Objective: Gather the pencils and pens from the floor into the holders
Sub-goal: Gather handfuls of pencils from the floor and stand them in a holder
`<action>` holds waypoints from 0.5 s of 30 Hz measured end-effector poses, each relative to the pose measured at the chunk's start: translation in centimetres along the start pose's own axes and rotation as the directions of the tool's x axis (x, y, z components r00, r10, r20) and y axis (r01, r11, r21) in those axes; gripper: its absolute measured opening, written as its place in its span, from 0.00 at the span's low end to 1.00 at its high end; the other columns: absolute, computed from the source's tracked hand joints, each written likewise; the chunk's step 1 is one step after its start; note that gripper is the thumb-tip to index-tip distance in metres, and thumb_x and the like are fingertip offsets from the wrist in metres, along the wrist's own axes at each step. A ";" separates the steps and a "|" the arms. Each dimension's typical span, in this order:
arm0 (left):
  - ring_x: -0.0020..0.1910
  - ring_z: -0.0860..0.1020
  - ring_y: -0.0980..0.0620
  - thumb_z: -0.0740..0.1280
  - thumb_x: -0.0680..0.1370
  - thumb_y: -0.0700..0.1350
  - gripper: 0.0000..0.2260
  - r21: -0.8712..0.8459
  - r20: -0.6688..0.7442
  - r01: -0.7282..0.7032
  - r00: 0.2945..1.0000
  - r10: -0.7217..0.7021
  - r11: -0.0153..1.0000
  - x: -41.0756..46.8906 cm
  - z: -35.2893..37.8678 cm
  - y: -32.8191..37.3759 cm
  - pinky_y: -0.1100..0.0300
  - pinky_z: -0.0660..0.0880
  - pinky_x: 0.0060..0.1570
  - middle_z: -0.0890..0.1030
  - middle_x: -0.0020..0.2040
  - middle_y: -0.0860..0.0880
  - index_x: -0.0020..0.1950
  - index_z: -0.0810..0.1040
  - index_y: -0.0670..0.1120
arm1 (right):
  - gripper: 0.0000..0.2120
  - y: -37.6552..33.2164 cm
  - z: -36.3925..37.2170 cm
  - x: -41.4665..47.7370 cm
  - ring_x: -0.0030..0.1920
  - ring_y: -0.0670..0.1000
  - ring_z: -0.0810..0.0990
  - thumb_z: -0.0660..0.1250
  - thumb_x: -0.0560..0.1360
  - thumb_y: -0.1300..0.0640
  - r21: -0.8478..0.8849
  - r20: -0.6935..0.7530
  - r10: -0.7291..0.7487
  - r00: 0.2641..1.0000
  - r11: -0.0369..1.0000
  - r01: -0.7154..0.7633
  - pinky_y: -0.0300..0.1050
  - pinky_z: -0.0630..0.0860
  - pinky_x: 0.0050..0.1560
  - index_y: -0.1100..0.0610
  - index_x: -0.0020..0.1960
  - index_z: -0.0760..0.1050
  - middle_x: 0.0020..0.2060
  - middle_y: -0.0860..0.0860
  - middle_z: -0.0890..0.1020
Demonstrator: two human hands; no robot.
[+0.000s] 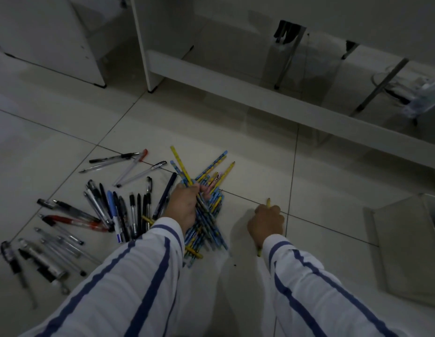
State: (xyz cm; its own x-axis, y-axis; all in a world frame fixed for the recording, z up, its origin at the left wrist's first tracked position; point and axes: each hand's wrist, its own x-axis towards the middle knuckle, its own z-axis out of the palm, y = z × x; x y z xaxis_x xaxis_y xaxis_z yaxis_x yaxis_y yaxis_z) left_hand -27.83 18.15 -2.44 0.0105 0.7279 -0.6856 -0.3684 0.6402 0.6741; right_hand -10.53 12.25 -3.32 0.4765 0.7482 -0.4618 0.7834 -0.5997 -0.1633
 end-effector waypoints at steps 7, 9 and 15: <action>0.36 0.77 0.49 0.58 0.82 0.43 0.14 -0.173 -0.141 -0.011 0.990 -0.014 0.985 0.7 -2.7 1.6 0.44 0.80 0.49 0.76 0.40 0.46 0.66 0.70 0.39 | 0.15 0.2 2.7 -0.4 0.54 0.62 0.76 0.54 0.76 0.67 0.077 0.020 -0.020 1.000 0.997 0.019 0.51 0.75 0.56 0.63 0.61 0.69 0.62 0.62 0.65; 0.35 0.78 0.49 0.59 0.81 0.43 0.16 -0.205 -0.180 -0.020 0.983 -0.017 0.978 0.6 -3.6 1.7 0.51 0.79 0.38 0.76 0.43 0.45 0.68 0.70 0.41 | 0.13 -0.4 2.4 -1.0 0.50 0.62 0.76 0.57 0.76 0.67 0.203 0.014 -0.028 1.000 0.979 0.025 0.48 0.74 0.49 0.63 0.59 0.68 0.59 0.61 0.68; 0.34 0.75 0.50 0.62 0.78 0.38 0.12 -0.122 -0.354 -0.088 0.935 0.039 0.989 -0.4 -6.6 3.7 0.54 0.72 0.38 0.76 0.42 0.46 0.61 0.73 0.39 | 0.06 -7.6 2.5 -5.8 0.36 0.54 0.71 0.58 0.75 0.65 0.377 0.004 -0.440 0.898 0.833 0.406 0.43 0.65 0.33 0.55 0.47 0.66 0.38 0.53 0.74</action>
State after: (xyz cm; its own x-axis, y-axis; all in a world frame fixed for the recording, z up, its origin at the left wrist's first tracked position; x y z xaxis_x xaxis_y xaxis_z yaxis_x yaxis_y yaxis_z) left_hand -35.31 18.65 -1.46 -0.3334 0.6186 -0.7114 -0.4789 0.5388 0.6930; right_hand -20.28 11.76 -1.53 0.0813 0.9345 -0.3466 0.6954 -0.3024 -0.6520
